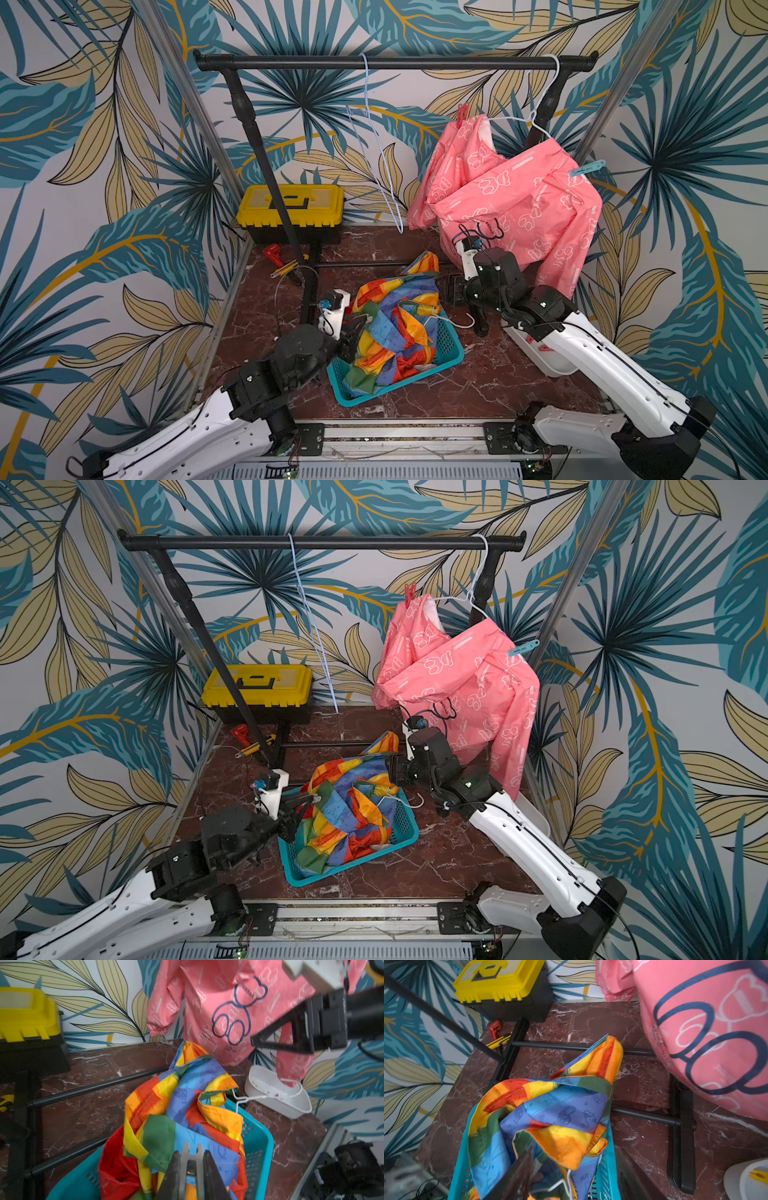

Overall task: Remove the clothespins securing jackets to the hanger
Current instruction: Place the clothespin in the storage box.

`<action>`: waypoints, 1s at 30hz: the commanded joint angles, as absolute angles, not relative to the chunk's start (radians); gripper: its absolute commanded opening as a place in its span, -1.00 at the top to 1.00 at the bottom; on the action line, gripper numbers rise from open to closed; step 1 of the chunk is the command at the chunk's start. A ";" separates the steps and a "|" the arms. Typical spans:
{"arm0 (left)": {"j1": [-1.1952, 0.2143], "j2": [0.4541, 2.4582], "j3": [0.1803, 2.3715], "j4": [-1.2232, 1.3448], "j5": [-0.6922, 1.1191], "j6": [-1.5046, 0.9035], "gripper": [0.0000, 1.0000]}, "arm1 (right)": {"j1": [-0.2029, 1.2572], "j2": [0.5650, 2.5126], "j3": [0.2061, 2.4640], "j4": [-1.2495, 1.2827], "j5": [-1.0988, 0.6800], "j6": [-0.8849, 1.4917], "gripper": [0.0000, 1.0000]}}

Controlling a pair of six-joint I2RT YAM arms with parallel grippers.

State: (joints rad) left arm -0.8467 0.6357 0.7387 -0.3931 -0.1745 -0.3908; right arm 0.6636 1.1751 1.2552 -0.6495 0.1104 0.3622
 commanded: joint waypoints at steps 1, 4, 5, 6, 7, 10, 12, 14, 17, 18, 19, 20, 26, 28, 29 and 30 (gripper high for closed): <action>-0.671 0.696 0.819 -0.464 0.223 -0.502 1.00 | 0.746 1.190 1.224 -0.646 0.063 0.233 -0.28; -0.520 0.829 0.897 -0.508 0.510 -0.577 1.00 | 0.823 1.216 1.235 -0.651 0.100 0.177 -0.30; -0.484 0.874 0.917 -0.509 0.603 -0.599 1.00 | 0.844 1.224 1.239 -0.647 0.105 0.161 -0.30; -0.462 0.911 0.935 -0.509 0.673 -0.609 1.00 | 0.857 1.231 1.238 -0.636 0.099 0.147 -0.30; -0.453 0.934 0.948 -0.511 0.711 -0.614 1.00 | 0.866 1.236 1.239 -0.625 0.093 0.135 -0.30; -0.450 0.989 0.965 -0.511 0.764 -0.635 1.00 | 0.897 1.255 1.256 -0.600 0.072 0.094 -0.24; -0.449 1.018 0.981 -0.510 0.794 -0.652 1.00 | 0.918 1.275 1.272 -0.586 0.043 0.066 -0.16; -0.448 1.053 1.001 -0.511 0.833 -0.662 1.00 | 0.941 1.303 1.294 -0.593 0.038 0.040 -0.05; -0.447 1.095 1.020 -0.510 0.854 -0.672 1.00 | 0.973 1.340 1.317 -0.601 0.054 0.007 0.03; -0.448 1.106 1.024 -0.510 0.856 -0.673 1.00 | 0.979 1.348 1.321 -0.604 0.052 0.000 0.04; -0.448 1.114 1.026 -0.511 0.857 -0.673 1.00 | 0.985 1.355 1.325 -0.607 0.049 -0.004 0.05; -0.447 1.122 1.029 -0.511 0.863 -0.672 1.00 | 0.991 1.360 1.328 -0.605 0.050 -0.006 0.05; -0.447 1.138 1.032 -0.511 0.881 -0.663 1.00 | 1.005 1.394 1.352 -0.604 0.055 -0.010 0.19; -0.448 1.139 1.031 -0.511 0.887 -0.661 1.00 | 1.007 1.409 1.366 -0.607 0.060 -0.010 0.27; -0.447 1.138 1.029 -0.511 0.886 -0.660 1.00 | 1.009 1.412 1.369 -0.602 0.061 -0.009 0.31; -0.448 1.138 1.028 -0.511 0.887 -0.659 1.00 | 1.009 1.414 1.369 -0.596 0.068 -0.008 0.35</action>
